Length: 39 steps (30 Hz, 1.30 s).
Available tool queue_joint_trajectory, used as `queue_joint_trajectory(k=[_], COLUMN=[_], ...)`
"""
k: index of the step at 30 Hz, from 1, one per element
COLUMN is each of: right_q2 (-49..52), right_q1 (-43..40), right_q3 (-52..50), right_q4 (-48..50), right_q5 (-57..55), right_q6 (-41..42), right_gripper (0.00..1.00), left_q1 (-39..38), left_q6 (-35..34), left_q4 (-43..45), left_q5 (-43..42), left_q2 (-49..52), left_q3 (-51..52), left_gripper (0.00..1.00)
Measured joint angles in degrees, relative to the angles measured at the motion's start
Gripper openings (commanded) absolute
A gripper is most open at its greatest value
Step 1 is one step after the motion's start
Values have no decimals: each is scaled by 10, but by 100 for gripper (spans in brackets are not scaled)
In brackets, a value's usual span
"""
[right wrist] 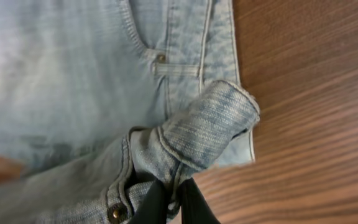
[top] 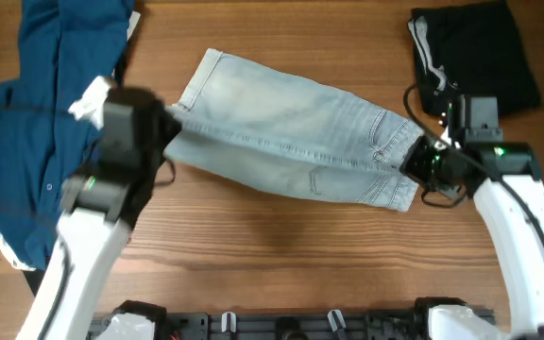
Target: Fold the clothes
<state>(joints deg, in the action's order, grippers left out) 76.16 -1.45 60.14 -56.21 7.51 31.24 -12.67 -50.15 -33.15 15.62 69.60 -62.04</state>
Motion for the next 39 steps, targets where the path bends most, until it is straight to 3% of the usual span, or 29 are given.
queue_joint_trajectory(k=[10,18,20,21,22,23,24,26,29,34,39], right_q2=[84,129,139,146,150,156,161,172,184,198,198], right_q1=[-47,-48,-48,-48,-48,-48,-48,-50,-59,-64,-64], right_q3=[-1,-1,-1,-1,-1,-1,-1,-1,-2,-5,-4], right_q4=[149,220,234,243,250,259,266,291,345,441,421], right_q5=[4,-1,-4,-5,-7,-10,-12,-24,-31,-10,38], right_q6=[-12,-16,-16,-16,-16,-16,-16,-17,-18,-25,-82], right_gripper=[6,7,7,9,13,18,29,61,96,100,100], left_q1=[-6,-8,-11,-12,-13,-14,-14,-14,-10,-9,-9], left_q6=[33,36,36,36,37,40,40,40,40,47,137], left_q4=[343,480,501,509,513,517,521,529,529,520,476], left_q5=[-7,-6,-4,-4,-4,-3,-1,12,24,32,-1], left_q2=[264,347,353,355,355,356,356,357,359,360,360], left_q3=[0,-1,-1,-1,-1,-1,-1,-1,-1,-1,-1], left_gripper=[4,5,9,21,43,91,100,100,100,100,100])
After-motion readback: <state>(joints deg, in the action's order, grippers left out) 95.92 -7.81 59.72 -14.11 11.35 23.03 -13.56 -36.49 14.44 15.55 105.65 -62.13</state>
